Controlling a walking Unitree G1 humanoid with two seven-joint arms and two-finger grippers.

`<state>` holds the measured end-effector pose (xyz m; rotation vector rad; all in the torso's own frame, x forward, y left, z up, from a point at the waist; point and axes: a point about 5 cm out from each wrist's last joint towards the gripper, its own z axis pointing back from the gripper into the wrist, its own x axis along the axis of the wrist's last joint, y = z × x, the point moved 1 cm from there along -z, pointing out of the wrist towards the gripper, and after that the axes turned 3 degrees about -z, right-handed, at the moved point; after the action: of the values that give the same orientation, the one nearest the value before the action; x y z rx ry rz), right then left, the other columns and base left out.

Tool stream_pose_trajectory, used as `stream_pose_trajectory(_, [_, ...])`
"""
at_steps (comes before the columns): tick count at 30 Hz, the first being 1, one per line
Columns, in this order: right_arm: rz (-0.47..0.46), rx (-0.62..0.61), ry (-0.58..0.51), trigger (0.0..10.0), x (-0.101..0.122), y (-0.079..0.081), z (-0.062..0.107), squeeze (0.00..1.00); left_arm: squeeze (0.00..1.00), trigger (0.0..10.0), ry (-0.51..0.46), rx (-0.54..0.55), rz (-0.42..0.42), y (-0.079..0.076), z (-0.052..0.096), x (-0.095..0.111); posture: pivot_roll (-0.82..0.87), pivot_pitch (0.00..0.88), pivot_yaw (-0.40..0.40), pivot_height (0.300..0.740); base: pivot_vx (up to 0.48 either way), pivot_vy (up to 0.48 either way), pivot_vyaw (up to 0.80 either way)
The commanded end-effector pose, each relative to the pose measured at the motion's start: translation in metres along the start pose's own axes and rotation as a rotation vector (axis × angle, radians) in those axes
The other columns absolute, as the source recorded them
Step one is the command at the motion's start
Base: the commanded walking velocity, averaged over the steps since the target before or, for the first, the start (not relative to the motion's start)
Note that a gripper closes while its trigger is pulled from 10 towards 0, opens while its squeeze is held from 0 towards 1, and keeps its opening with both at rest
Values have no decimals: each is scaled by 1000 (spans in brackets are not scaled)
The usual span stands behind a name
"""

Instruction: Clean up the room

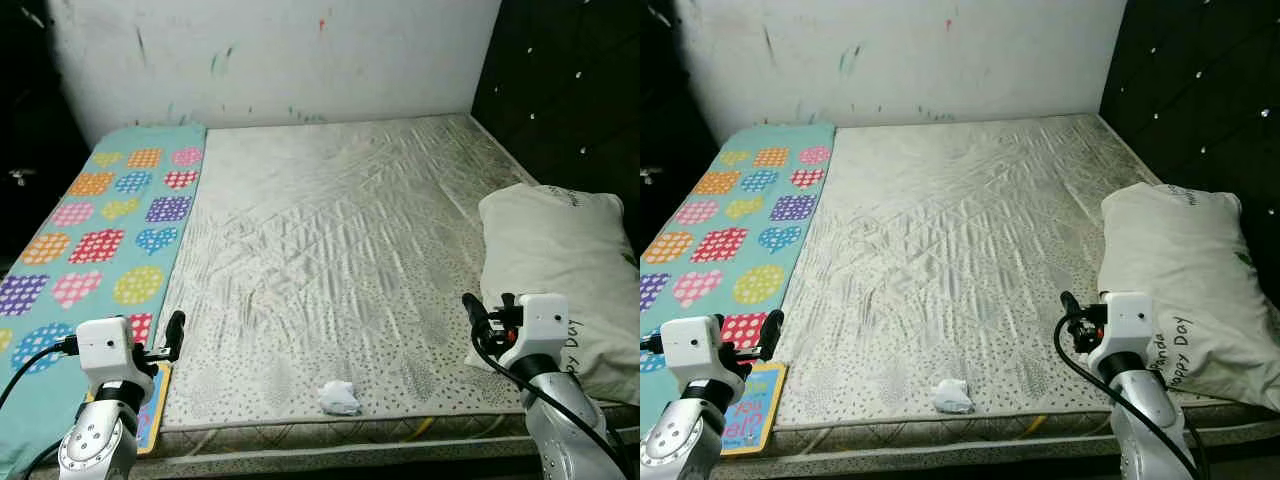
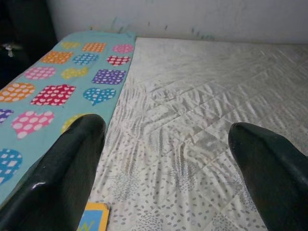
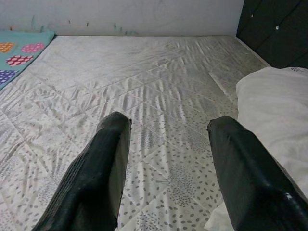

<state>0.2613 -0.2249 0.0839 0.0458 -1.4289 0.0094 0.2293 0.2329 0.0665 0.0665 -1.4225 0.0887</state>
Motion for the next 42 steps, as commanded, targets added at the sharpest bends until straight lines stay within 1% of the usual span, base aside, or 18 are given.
stream_pose_trajectory(1, [5,34,-19,10000,9,6,-4,0,0,10000,-33,5,-13,-1,-1,9,-104,0,4,740,0,0,0])
stream_pose_trajectory(23, [12,103,7,10000,11,11,-3,0,0,10000,-40,18,18,-7,5,12,-92,0,-35,740,0,0,0])
stream_pose_trajectory(38, [16,127,18,10000,14,13,-6,0,0,10000,-41,16,27,-10,7,15,-90,0,-44,740,0,0,0])
stream_pose_trajectory(42, [13,145,22,10000,13,15,-4,0,0,10000,-39,14,29,-11,8,15,-84,0,-45,740,0,0,0])
